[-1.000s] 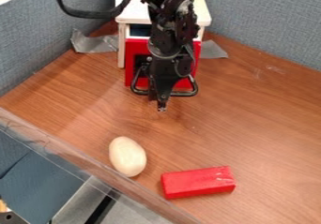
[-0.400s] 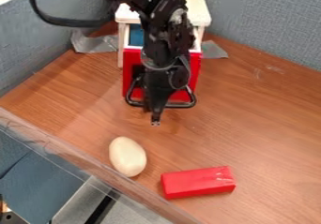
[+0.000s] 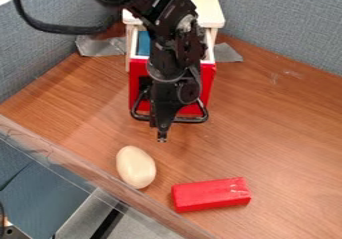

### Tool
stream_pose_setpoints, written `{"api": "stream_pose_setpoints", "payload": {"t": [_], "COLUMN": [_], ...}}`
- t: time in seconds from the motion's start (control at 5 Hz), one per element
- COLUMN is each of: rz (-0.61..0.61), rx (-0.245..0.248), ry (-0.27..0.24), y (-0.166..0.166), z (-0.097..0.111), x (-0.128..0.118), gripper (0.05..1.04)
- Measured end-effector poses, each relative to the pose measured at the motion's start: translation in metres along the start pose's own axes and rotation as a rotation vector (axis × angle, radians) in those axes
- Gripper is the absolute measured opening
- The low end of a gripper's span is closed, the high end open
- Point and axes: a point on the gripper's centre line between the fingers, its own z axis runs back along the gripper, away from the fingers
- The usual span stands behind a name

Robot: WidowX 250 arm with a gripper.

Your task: Open the drawer

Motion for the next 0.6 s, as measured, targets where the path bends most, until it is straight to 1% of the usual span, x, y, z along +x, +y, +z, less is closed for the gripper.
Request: {"api": "stream_pose_setpoints", "payload": {"t": [0.2,0.6], "rz": [-0.015,-0.023], "rx": [-0.006,-0.016], "ry": [-0.004,-0.005], "y": [-0.0071,-0.0141], "z": [-0.0034,-0.0038], "x": [-0.0003,0.002], "gripper": [0.091,0.091]}}
